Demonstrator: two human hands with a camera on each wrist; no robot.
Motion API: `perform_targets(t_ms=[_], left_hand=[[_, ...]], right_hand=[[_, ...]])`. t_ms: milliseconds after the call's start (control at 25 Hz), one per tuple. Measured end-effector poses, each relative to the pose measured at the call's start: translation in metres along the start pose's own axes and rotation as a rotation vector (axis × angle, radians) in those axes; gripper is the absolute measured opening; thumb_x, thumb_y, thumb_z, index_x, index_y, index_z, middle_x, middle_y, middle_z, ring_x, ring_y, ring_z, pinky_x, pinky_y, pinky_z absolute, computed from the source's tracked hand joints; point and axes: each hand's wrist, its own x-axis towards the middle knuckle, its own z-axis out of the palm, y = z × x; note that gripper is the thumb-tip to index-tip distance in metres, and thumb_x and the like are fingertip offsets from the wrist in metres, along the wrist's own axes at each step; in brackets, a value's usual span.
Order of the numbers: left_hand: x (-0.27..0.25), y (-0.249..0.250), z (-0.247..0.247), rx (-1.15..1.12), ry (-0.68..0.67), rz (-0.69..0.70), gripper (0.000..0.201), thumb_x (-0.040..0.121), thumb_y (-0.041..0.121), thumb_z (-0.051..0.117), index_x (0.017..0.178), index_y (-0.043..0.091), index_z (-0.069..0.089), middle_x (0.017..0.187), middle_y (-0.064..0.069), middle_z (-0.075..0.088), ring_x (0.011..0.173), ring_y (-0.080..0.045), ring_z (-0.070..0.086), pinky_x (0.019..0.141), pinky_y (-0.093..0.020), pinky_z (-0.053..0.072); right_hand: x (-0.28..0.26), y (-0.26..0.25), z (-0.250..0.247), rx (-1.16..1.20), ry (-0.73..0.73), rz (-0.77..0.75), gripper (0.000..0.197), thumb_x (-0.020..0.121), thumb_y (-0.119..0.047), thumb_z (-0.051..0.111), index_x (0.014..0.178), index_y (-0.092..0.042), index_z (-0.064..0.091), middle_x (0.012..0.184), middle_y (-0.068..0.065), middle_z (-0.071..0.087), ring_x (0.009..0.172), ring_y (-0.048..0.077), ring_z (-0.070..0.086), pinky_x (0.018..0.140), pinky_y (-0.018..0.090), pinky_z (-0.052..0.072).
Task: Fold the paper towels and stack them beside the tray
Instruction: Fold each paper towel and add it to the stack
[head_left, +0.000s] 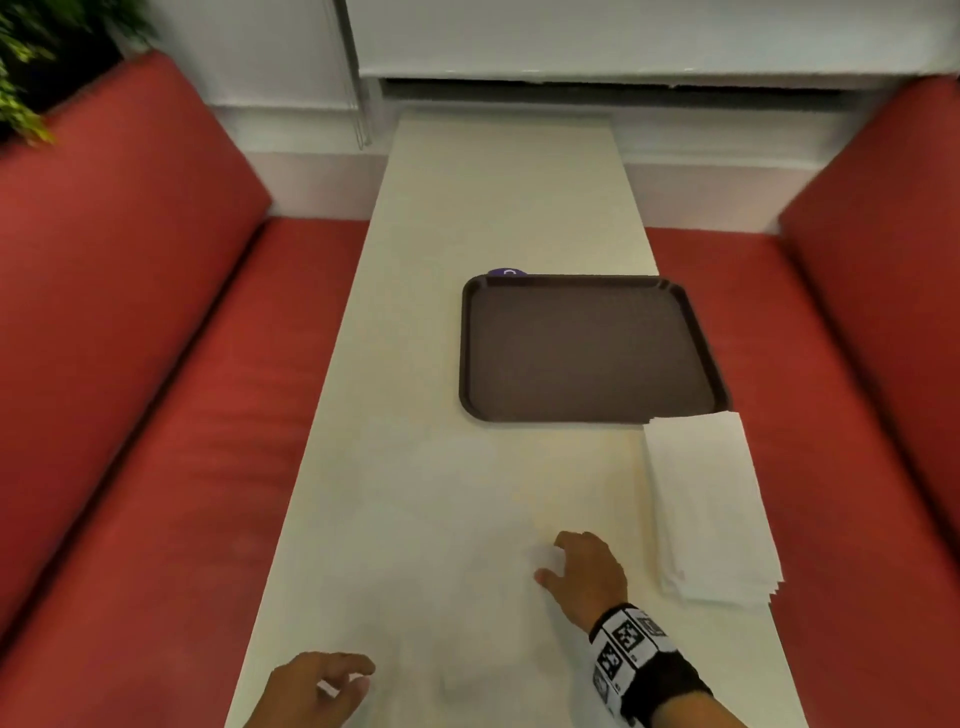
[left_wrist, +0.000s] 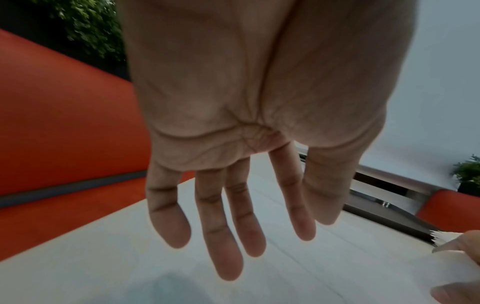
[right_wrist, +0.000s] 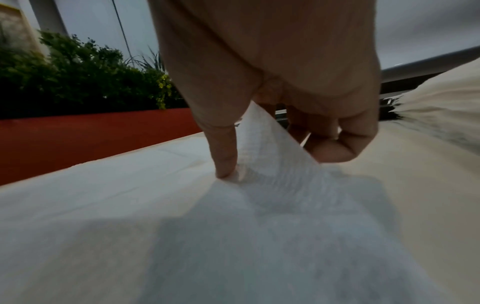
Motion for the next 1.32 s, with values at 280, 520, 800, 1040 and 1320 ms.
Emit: perform_targets(t_ms=[280,520,800,1040,1320], left_hand=[[0.002,0.009,-0.021,-0.104,0.024,0.122,0.042,0.075,0.024,0.075,0.066,0.063,0.061,0.071,0.002,0.067,0.061,0.005,0.061,0.059,-0.003,0.042],[0.038,0.090,-0.044,-0.292,-0.043,0.342,0.057,0.061,0.053,0.076,0.113,0.044,0.054,0.104,0.012,0.065,0.102,0.000,0.059,0.083,-0.017,0.042],[0.036,0.164,-0.062,-0.740,-0.482,0.519,0.086,0.050,0.053,0.084,0.121,0.014,0.056,0.117,-0.009,0.066,0.109,-0.027,0.063,0.092,-0.042,0.052],[0.035,0.182,-0.077,-0.775,-0.485,0.604,0.066,0.051,0.037,0.089,0.107,0.010,0.067,0.113,-0.014,0.068,0.105,-0.028,0.065,0.082,-0.033,0.055],[0.042,0.189,-0.089,-0.827,-0.286,0.569,0.075,0.041,0.047,0.089,0.103,0.012,0.067,0.105,-0.012,0.071,0.095,-0.029,0.068,0.075,-0.035,0.057]], right_hand=[[-0.018,-0.016,-0.079,0.277,0.169,-0.287,0.020,0.087,-0.014,0.066,0.070,-0.025,0.066,0.073,-0.006,0.069,0.067,0.004,0.061,0.062,0.012,0.044],[-0.055,-0.046,-0.180,0.352,0.401,-0.518,0.014,0.087,-0.019,0.066,0.076,-0.028,0.066,0.080,-0.018,0.068,0.080,-0.004,0.060,0.070,0.004,0.038],[-0.070,-0.056,-0.206,0.812,0.449,-0.537,0.006,0.089,-0.012,0.063,0.089,-0.015,0.068,0.071,-0.011,0.067,0.064,0.004,0.060,0.058,0.020,0.047],[-0.067,-0.048,-0.209,1.017,0.512,-0.424,0.014,0.091,-0.025,0.060,0.101,-0.019,0.067,0.099,0.004,0.073,0.090,0.020,0.070,0.076,0.037,0.055],[-0.082,-0.030,-0.188,1.315,-0.177,-0.366,0.068,0.062,-0.047,0.083,0.113,-0.004,0.068,0.119,0.018,0.067,0.109,0.031,0.064,0.087,0.038,0.056]])
